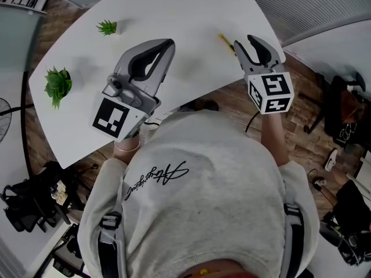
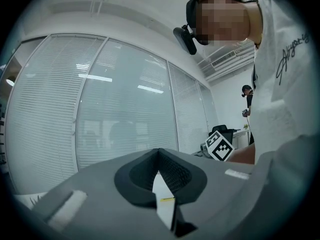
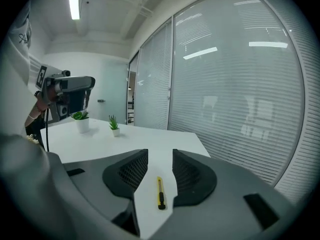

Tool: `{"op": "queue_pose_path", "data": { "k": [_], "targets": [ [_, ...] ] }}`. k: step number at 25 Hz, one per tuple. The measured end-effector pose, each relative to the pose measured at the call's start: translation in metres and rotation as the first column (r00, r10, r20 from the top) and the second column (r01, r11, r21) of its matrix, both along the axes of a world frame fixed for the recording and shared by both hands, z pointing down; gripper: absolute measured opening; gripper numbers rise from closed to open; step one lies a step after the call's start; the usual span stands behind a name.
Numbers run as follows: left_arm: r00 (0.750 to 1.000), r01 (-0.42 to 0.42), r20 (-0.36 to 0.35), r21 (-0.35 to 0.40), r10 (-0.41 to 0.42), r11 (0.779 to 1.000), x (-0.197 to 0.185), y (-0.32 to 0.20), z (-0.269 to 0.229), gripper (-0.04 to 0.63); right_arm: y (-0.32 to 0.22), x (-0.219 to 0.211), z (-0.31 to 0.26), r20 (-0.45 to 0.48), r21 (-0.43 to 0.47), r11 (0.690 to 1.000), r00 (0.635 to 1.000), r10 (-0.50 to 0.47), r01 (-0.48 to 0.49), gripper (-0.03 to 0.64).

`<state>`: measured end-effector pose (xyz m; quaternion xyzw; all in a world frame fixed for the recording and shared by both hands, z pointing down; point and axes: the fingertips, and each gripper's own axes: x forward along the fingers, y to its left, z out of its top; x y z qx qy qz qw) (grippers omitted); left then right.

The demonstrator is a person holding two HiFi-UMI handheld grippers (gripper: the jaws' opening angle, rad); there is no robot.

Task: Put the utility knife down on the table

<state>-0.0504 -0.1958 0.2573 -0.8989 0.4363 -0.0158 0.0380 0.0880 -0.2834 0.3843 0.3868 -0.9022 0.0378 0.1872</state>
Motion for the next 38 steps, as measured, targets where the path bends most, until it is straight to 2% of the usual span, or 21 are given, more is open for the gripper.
{"op": "queue_pose_path", "data": {
  "k": [8, 30, 38],
  "targets": [
    [1.0, -0.021, 0.003, 0.006, 0.021, 1.0, 0.006, 0.0, -0.002, -0.011, 0.012, 0.0, -0.041, 0.088, 0.072, 0.997, 0.996, -0.02, 0.014, 0.16],
    [0.999, -0.037, 0.012, 0.035, 0.037, 0.999, 0.008, -0.002, -0.015, -0.011, 0.036, -0.001, -0.12, 0.212, 0.236, 0.971, 0.973, -0.091, 0.039, 0.164],
    [0.999, -0.044, 0.011, 0.043, 0.044, 0.998, 0.009, -0.004, -0.018, -0.011, 0.039, -0.001, -0.126, 0.223, 0.257, 0.965, 0.969, -0.106, 0.046, 0.122]
  ]
}}
